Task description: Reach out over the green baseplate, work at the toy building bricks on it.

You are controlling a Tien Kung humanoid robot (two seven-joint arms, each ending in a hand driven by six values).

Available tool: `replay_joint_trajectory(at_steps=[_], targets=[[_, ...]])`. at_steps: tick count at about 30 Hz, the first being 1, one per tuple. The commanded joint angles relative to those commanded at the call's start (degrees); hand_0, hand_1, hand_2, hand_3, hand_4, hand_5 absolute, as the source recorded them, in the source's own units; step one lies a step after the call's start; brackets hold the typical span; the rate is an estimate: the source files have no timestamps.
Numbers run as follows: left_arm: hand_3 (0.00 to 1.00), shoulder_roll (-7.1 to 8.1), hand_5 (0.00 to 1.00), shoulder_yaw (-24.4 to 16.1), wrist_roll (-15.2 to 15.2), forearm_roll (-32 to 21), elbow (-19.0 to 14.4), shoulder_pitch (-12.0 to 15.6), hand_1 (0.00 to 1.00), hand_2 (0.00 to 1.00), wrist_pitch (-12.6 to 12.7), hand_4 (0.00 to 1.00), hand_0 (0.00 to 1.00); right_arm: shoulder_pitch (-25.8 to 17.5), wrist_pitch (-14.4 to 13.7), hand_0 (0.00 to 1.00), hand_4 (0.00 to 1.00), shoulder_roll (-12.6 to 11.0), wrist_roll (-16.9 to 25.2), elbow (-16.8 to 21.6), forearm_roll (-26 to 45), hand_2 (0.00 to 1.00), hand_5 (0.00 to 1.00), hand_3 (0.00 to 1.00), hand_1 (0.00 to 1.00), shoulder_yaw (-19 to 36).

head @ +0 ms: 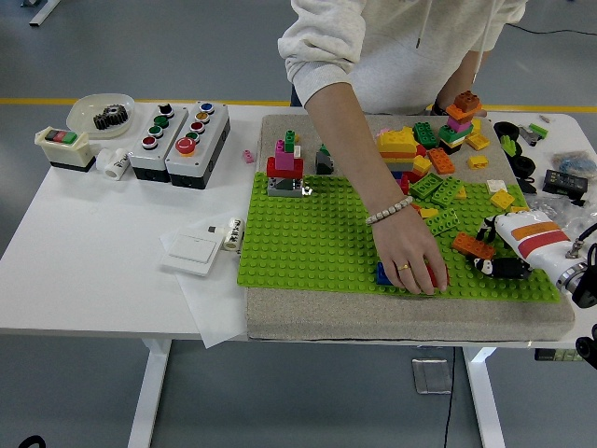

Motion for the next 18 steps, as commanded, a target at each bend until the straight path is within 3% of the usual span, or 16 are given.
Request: replay_joint_trajectory(at_steps=[18], targets=[[0.621, 0.13, 0.675, 0.3, -0.1, -0.3, 0.0, -0.3, 0.639, 0.714, 0.0, 0.678, 0.689, -0.3, -0.2, 0.163, 0.681, -0.7, 0.2, 2.6, -1.0, 0.462, 0.536, 0.498, 0.331, 1.3]])
